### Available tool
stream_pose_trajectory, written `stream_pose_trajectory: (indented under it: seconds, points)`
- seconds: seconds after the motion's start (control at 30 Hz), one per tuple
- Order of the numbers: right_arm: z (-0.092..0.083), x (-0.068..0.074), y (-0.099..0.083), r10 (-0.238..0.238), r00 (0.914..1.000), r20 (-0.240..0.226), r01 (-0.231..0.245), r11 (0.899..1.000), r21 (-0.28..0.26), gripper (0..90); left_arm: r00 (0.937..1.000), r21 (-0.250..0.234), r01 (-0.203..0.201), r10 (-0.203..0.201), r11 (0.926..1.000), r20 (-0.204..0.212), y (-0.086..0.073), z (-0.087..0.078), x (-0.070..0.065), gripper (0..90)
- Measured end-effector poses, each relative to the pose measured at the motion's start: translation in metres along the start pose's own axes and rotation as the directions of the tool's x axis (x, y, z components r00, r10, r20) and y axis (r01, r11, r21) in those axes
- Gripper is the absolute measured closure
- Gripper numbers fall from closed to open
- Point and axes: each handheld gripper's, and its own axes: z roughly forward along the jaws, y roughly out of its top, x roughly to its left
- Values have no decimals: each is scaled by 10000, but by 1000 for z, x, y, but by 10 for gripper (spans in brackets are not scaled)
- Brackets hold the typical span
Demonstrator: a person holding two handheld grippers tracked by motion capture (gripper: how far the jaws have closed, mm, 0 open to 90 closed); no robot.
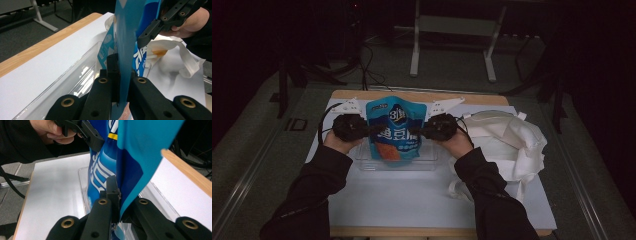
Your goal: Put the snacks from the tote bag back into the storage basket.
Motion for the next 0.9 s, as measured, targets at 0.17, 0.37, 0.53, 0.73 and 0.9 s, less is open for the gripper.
stream_pose_trajectory:
  seconds: [0.17, 0.37, 0.53, 0.73, 0.9]
  points:
    - [5, 3, -7, -30, 10000, -5, 30, 10000, -24, 886, 9999, -30, -89, 89, 10000, 58, -10, -1, -1, 897]
    - [10, 6, -13, -233, 9997, 98, 233, 9997, 12, 885, 9999, -70, -53, 54, 10000, 124, -22, 0, -1, 895]
    - [11, 7, -19, -164, 9999, 50, 165, 9998, -106, 884, 9997, -160, 31, -27, 9999, 256, -26, 0, -2, 894]
    - [11, 6, -21, -49, 10000, 25, 49, 9997, -235, 882, 9999, -275, 77, -73, 9996, 155, -27, 0, -1, 893]
    - [11, 3, -22, 169, 9999, -15, -169, 9993, -321, 873, 9999, -345, 164, -164, 9993, -6, -27, 2, -2, 891]
